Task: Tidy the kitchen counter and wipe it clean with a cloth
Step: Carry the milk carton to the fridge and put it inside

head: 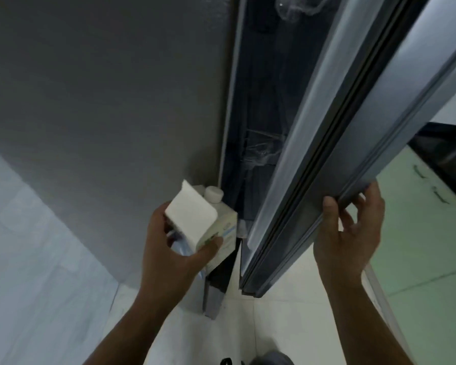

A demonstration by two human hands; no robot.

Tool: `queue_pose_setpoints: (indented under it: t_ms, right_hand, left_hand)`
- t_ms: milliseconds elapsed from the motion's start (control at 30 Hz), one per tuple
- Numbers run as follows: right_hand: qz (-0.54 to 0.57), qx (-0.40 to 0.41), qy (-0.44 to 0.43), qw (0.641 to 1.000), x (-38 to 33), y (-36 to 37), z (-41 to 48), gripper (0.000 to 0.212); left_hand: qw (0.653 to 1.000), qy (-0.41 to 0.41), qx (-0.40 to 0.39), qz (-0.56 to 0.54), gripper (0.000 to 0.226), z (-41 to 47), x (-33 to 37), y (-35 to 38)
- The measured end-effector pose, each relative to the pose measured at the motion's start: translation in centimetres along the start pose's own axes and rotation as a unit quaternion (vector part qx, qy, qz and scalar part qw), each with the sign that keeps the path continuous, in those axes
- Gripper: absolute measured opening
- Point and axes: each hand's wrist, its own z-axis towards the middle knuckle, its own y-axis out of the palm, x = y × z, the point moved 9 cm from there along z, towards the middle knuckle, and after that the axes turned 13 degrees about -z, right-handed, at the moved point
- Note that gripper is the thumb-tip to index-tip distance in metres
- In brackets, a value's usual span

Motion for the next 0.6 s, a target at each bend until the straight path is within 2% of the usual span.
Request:
queue_pose_setpoints:
  t_ms: [200, 267, 433, 600]
  right_hand:
    - [-0.003, 0.023, 0.069, 0.997, 4.3, -3.3, 1.8, 0.050]
    - [0.006, 0.028, 0.082, 0.996, 5.7, -4.6, 2.7, 0.051]
    - [0.026, 0.026, 0.113, 0.993, 8.9, -7.2, 5.6, 0.051]
    - [0.015, 0.004, 0.133, 0.991, 11.9, -8.4, 8.5, 0.064]
  left_hand:
    - [1.000, 0.002, 0.029, -0.006, 0.076, -1.5, 0.8, 2.6]
    - [1.000, 0.007, 0.007, -0.003, 0.081, -1.8, 1.0, 4.4]
    - [1.000, -0.018, -0.017, -0.019, 0.072, -1.6, 0.9, 9.6]
    - [0.998, -0.025, -0.063, -0.008, 0.085, -0.8, 0.8, 15.6]
